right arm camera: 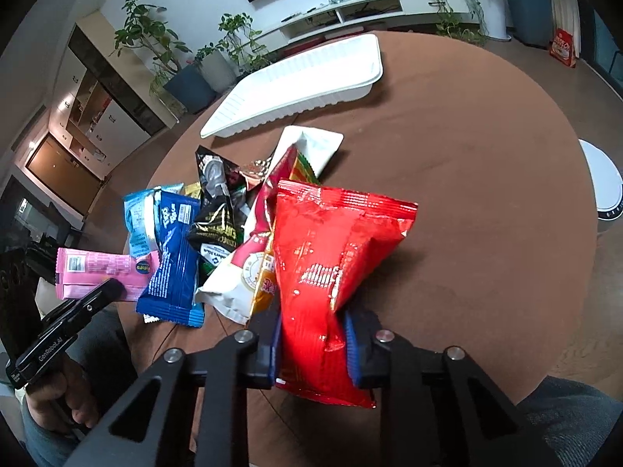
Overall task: Organize snacks
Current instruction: 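Grasp the pink bar with the left tool while the right tool grasps the red chip bag, then carry both packets to the white tray and open both tools to drop them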
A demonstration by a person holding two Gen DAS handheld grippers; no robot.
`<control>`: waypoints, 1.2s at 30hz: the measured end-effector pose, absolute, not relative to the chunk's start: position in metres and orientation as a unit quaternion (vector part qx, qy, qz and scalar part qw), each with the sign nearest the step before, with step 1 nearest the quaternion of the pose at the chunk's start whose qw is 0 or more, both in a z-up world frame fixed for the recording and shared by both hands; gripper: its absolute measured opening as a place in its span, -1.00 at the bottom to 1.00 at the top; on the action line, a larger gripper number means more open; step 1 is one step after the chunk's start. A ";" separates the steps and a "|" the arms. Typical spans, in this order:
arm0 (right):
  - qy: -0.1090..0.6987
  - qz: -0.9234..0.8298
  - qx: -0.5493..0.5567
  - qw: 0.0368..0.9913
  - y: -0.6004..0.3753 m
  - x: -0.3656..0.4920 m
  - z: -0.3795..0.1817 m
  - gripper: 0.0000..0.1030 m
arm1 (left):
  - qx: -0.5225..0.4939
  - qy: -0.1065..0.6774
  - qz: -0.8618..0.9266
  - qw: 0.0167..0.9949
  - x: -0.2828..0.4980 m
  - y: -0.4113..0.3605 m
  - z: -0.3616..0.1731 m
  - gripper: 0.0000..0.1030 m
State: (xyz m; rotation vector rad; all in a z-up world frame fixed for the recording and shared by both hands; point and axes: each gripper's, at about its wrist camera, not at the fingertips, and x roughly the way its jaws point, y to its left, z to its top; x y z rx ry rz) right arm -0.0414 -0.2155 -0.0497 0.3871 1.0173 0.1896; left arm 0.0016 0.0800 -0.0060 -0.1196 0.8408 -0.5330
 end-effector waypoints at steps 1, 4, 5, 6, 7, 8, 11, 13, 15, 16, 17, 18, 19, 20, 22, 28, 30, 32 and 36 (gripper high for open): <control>0.480 0.089 0.186 0.853 -0.216 -0.043 -0.048 -0.47 | -0.058 0.402 -0.256 0.877 0.000 0.080 -0.006 -0.91; 0.471 0.088 0.196 0.855 -0.218 -0.046 -0.045 -0.47 | -0.063 0.396 -0.262 0.878 -0.003 0.084 -0.003 -0.91; 0.466 0.086 0.199 0.858 -0.219 -0.048 -0.043 -0.47 | -0.064 0.395 -0.262 0.878 -0.003 0.085 -0.001 -0.91; 0.463 0.086 0.200 0.859 -0.221 -0.048 -0.042 -0.47 | -0.066 0.394 -0.264 0.878 -0.003 0.086 0.001 -0.91; 0.458 0.086 0.203 0.861 -0.222 -0.049 -0.039 -0.47 | -0.066 0.392 -0.265 0.879 -0.004 0.086 0.003 -0.91; 0.454 0.086 0.204 0.863 -0.222 -0.050 -0.037 -0.48 | -0.065 0.388 -0.266 0.880 -0.004 0.086 0.007 -0.91; 0.447 0.086 0.203 0.867 -0.224 -0.051 -0.031 -0.48 | -0.061 0.379 -0.270 0.883 -0.001 0.087 0.018 -0.91; 0.442 0.084 0.204 0.869 -0.227 -0.051 -0.026 -0.48 | -0.060 0.374 -0.275 0.884 0.003 0.089 0.025 -0.91; 0.435 0.081 0.203 0.874 -0.232 -0.049 -0.018 -0.48 | -0.057 0.371 -0.277 0.885 0.011 0.091 0.032 -0.91; 0.431 0.079 0.202 0.876 -0.235 -0.047 -0.013 -0.48 | -0.056 0.371 -0.278 0.884 0.016 0.092 0.035 -0.91; 0.425 0.077 0.200 0.879 -0.240 -0.043 -0.006 -0.48 | -0.055 0.369 -0.279 0.885 0.021 0.094 0.038 -0.91; 0.420 0.074 0.199 0.882 -0.244 -0.040 0.000 -0.48 | -0.051 0.364 -0.278 0.887 0.029 0.095 0.045 -0.91; 0.412 0.070 0.197 0.887 -0.250 -0.034 0.009 -0.48 | -0.048 0.360 -0.278 0.889 0.035 0.096 0.051 -0.91; 0.405 0.068 0.195 0.891 -0.254 -0.027 0.018 -0.48 | -0.048 0.355 -0.279 0.891 0.042 0.097 0.058 -0.91; 0.391 0.065 0.184 0.900 -0.258 -0.016 0.033 -0.48 | -0.050 0.348 -0.284 0.892 0.057 0.099 0.072 -0.91; 0.378 0.080 0.155 0.909 -0.247 0.062 0.056 -0.48 | -0.045 0.357 -0.293 0.886 0.135 0.089 0.096 -0.91; 0.380 0.085 0.140 0.910 -0.238 0.092 0.056 -0.48 | -0.047 0.373 -0.297 0.878 0.165 0.084 0.097 -0.91; 0.392 0.091 0.137 0.905 -0.229 0.128 0.050 -0.48 | -0.035 0.392 -0.293 0.871 0.193 0.077 0.093 -0.91; 0.425 0.088 0.119 0.893 -0.219 0.182 0.024 -0.48 | 0.002 0.429 -0.279 0.859 0.237 0.057 0.073 -0.91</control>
